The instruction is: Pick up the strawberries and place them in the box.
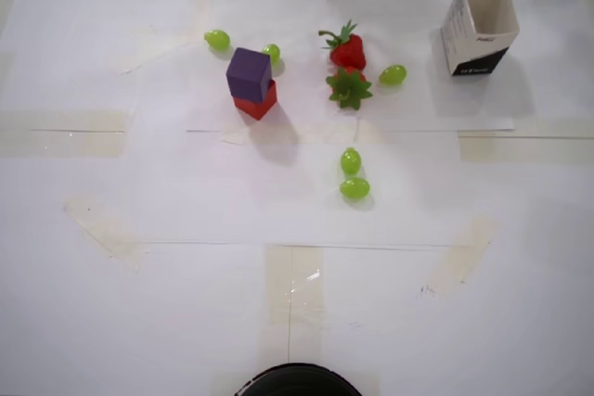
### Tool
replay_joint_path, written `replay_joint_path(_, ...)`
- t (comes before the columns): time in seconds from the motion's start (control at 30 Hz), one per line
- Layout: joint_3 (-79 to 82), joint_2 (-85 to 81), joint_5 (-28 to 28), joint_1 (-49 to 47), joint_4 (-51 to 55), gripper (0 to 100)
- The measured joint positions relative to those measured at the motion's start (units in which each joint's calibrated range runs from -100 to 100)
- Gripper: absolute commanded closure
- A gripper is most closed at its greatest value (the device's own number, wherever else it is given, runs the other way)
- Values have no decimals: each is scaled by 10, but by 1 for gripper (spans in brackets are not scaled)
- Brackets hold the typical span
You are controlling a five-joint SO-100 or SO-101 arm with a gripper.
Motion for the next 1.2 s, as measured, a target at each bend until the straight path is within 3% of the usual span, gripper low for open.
replay_joint_path(0.37,46,0,0,-18,-78,99)
replay_joint_path(0.53,46,0,7,-25,-116,81)
replay_joint_path(0.73,76,0,19,-31,-179,72)
replay_joint_path(1.2,95,60,45,-49,-323,71)
